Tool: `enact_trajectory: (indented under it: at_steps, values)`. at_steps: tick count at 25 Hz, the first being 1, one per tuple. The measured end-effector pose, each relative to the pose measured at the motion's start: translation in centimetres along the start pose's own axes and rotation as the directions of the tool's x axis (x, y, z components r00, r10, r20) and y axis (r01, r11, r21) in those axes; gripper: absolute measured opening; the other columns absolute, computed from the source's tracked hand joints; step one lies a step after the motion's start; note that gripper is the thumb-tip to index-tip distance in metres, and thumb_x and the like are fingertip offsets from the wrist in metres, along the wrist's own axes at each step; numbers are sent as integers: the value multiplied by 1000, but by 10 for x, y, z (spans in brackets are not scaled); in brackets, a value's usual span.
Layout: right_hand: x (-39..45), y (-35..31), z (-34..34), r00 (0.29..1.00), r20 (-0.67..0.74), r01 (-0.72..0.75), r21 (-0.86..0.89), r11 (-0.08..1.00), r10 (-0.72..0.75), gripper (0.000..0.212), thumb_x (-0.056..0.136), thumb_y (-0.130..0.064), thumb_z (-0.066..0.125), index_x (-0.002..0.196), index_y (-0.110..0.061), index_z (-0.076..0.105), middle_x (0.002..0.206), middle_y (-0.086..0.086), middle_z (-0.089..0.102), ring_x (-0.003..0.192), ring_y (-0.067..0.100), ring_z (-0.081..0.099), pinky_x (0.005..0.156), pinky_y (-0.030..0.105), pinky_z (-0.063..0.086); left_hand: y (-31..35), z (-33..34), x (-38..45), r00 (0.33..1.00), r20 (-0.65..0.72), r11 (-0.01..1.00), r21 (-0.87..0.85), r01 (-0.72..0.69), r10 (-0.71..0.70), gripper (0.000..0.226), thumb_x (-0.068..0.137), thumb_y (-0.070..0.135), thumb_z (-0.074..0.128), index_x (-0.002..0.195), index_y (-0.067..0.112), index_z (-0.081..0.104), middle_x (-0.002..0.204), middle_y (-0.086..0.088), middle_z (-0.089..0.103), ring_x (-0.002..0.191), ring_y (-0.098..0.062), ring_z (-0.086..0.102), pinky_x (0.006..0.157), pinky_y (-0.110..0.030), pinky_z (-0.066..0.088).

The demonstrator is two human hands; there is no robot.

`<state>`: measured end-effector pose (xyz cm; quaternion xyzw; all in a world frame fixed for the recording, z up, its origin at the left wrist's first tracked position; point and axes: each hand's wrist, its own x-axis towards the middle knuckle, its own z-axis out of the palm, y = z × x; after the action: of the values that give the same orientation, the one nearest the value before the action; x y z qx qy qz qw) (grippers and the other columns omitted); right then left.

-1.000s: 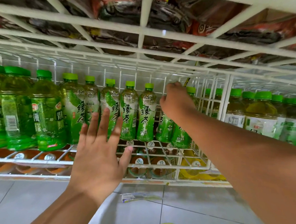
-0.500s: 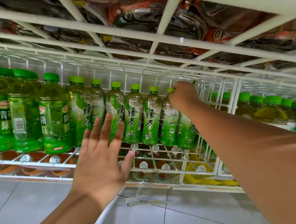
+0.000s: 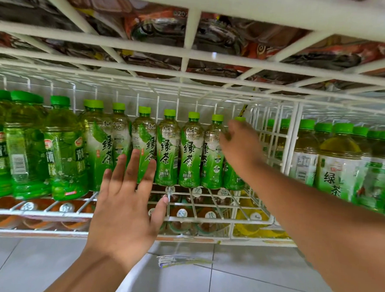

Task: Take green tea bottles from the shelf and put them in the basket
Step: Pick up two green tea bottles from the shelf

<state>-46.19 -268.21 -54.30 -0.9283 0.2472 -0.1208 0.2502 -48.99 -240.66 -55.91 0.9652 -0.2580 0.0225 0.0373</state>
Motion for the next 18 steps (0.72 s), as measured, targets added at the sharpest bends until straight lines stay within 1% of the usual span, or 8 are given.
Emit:
enact_trajectory:
  at_steps: [2, 4, 6, 7, 11, 13, 16, 18]
  values:
    - [-43, 7, 12, 994, 49, -102, -6, 995, 103, 13, 98, -26, 65, 94, -15, 58, 85, 0, 58, 65, 8, 55, 50, 15, 39, 0, -2, -1, 1000, -1, 1000, -2, 0, 0, 78, 93, 65, 26, 160, 25, 22, 170, -7, 7, 157, -29, 3, 123, -49, 8]
    - [-71, 12, 30, 963, 184, -172, -155, 973, 200, 25, 98, -33, 66, 108, -11, 62, 99, 9, 62, 78, 16, 64, 64, 26, 54, 0, -2, -2, 1000, -6, 1000, 2, -17, 17, 77, 93, 63, 28, 160, 24, 25, 170, -8, 9, 156, -30, 5, 123, -52, 12]
    - [-74, 17, 42, 939, 233, -177, -298, 938, 251, 42, 97, -39, 65, 120, -3, 59, 113, 13, 62, 97, 24, 66, 83, 36, 58, 0, 1, -3, 999, -14, 999, 4, -39, 39, 76, 93, 60, 33, 158, 20, 33, 168, -12, 16, 155, -33, 13, 122, -55, 19]
    - [-70, 17, 46, 940, 231, -170, -327, 930, 253, 45, 97, -41, 65, 120, -2, 59, 114, 14, 62, 99, 25, 65, 84, 35, 57, 1, 3, -3, 999, -16, 999, 6, -44, 44, 75, 93, 59, 34, 157, 19, 35, 167, -13, 18, 155, -34, 15, 121, -57, 22]
    - [-50, 11, 51, 929, 236, -168, -415, 894, 284, 43, 97, -44, 64, 101, -1, 63, 100, 15, 70, 85, 25, 70, 68, 30, 55, 4, 9, -4, 1000, -7, 1000, 6, -28, 28, 75, 94, 58, 35, 158, 19, 32, 168, -12, 14, 155, -33, 12, 123, -56, 19]
    - [-49, 10, 48, 924, 262, -151, -420, 895, 280, 43, 97, -45, 65, 96, -2, 63, 99, 15, 71, 86, 25, 70, 74, 33, 58, 5, 9, -8, 1000, -4, 1000, -3, -24, 24, 75, 94, 59, 37, 158, 20, 32, 169, -11, 13, 155, -33, 11, 123, -56, 19]
    - [-55, 17, 38, 925, 284, -159, -313, 936, 253, 46, 100, -42, 60, 118, 0, 62, 114, 15, 65, 103, 27, 67, 86, 35, 56, 4, 5, -11, 1000, -2, 1000, -4, -29, 28, 75, 94, 60, 35, 159, 21, 31, 169, -10, 12, 156, -33, 10, 123, -56, 19]
    - [-61, 22, 28, 934, 292, -102, -332, 938, 205, 50, 103, -42, 52, 138, -5, 53, 138, 16, 54, 124, 29, 57, 99, 37, 51, 1, -1, -10, 1000, 1, 1000, -9, -26, 26, 76, 94, 62, 32, 159, 22, 29, 169, -10, 11, 156, -34, 9, 123, -55, 18]
